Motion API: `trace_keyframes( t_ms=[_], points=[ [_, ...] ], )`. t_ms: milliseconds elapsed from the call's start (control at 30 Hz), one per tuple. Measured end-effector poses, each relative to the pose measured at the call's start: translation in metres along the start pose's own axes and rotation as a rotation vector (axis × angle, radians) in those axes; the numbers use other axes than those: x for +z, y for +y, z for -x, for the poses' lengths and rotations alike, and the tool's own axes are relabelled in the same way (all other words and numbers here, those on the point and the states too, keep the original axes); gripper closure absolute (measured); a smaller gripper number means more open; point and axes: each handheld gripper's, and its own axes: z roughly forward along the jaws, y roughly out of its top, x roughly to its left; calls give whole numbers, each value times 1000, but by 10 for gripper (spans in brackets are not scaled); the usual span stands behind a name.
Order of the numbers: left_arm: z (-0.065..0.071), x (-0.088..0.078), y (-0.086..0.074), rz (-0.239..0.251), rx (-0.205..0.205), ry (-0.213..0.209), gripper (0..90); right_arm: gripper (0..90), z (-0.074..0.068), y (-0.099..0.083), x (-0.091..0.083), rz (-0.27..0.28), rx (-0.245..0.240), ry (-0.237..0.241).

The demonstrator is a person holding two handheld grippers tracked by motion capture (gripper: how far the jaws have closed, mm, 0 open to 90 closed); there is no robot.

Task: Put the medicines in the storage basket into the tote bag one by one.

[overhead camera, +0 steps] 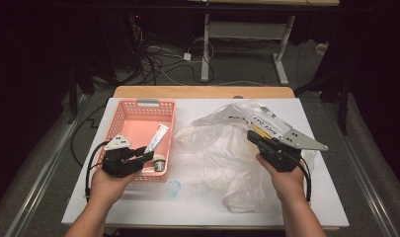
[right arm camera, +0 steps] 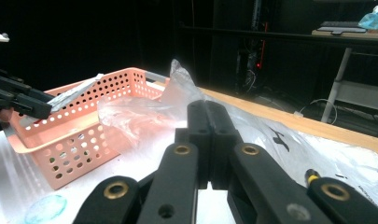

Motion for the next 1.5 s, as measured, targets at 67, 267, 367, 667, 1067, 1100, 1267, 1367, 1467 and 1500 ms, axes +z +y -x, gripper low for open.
trace_keyframes(
  t_ms=[67, 267, 367, 667, 1067, 1100, 1267, 1367, 1467, 1500],
  points=[
    [4, 0, 1, 3, 4, -11, 654, 900, 0, 0, -1, 1, 0, 3],
    [13, 4, 5, -15, 20, -38, 654, 900, 0, 3, -4, 9, -6, -2],
    [21, 6, 6, -15, 31, -53, 654, 900, 0, 4, -4, 12, -5, 2],
    [43, 3, 6, 3, 72, -81, 654, 900, 0, 4, -4, 18, 0, 1],
    [67, 21, 4, -48, 123, -125, 654, 900, 0, 5, -5, 20, 0, 3],
    [69, 23, 4, -52, 124, -129, 654, 900, 0, 5, -5, 21, -4, 5],
    [77, 36, 5, -73, 142, -141, 653, 900, 0, 5, -5, 21, 0, 3],
    [81, 44, 7, -85, 149, -149, 653, 900, 0, 5, -5, 21, 0, 4],
    [85, 53, 8, -94, 153, -155, 653, 900, 0, 5, -5, 21, 0, 5],
    [86, 56, 9, -95, 155, -156, 653, 900, -1, 5, -5, 21, 1, 5]
  ],
)
